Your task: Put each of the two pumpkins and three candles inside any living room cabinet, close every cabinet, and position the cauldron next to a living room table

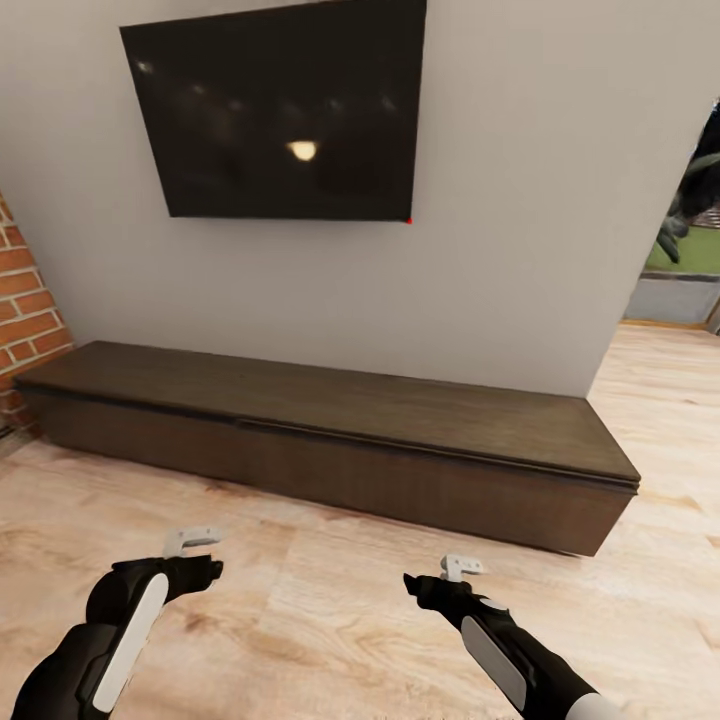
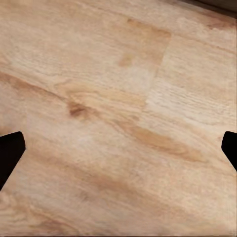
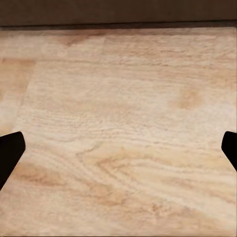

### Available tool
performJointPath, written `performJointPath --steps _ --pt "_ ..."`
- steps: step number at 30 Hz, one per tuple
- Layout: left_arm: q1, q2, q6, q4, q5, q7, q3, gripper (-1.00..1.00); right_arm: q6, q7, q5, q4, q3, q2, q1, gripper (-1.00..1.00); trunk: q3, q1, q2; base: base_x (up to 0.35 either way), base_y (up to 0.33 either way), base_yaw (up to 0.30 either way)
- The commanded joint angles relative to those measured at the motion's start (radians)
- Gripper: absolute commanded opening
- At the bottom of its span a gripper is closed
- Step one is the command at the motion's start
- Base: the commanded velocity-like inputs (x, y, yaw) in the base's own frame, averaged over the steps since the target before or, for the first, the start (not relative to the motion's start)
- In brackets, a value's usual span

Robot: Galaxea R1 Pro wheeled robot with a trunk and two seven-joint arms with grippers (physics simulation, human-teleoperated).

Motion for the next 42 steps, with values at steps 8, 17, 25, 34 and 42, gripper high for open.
performJointPath --steps 8,17,25,34,42 --pt "-0.004 0.002 0.003 0.000 0.011 0.008 0.083 1.00 0.002 -0.010 -0.008 -0.002 0.007 -0.003 -0.001 1.00 0.024 -0.031 0.056 -0.176 0.166 0.280" --pt "-0.016 0.005 0.002 0.005 0.010 0.008 0.153 1.00 0.002 -0.010 -0.008 -0.001 0.009 -0.002 -0.001 1.00 0.052 -0.066 0.119 -0.012 0.009 0.280" --pt "-0.017 0.005 0.001 0.002 0.012 0.008 0.188 1.00 0.002 -0.010 -0.008 -0.001 0.012 -0.001 -0.001 1.00 0.077 -0.097 0.175 0.000 0.000 0.280" --pt "-0.016 0.004 0.002 0.000 0.024 0.002 0.228 1.00 0.001 -0.010 -0.008 -0.001 0.015 -0.001 -0.001 1.00 0.077 -0.097 0.175 0.013 0.007 0.280" --pt "-0.016 0.010 0.002 0.001 0.025 -0.001 0.233 1.00 0.000 -0.009 -0.002 -0.002 0.014 -0.003 -0.001 1.00 0.077 -0.097 0.175 0.223 0.178 0.281"
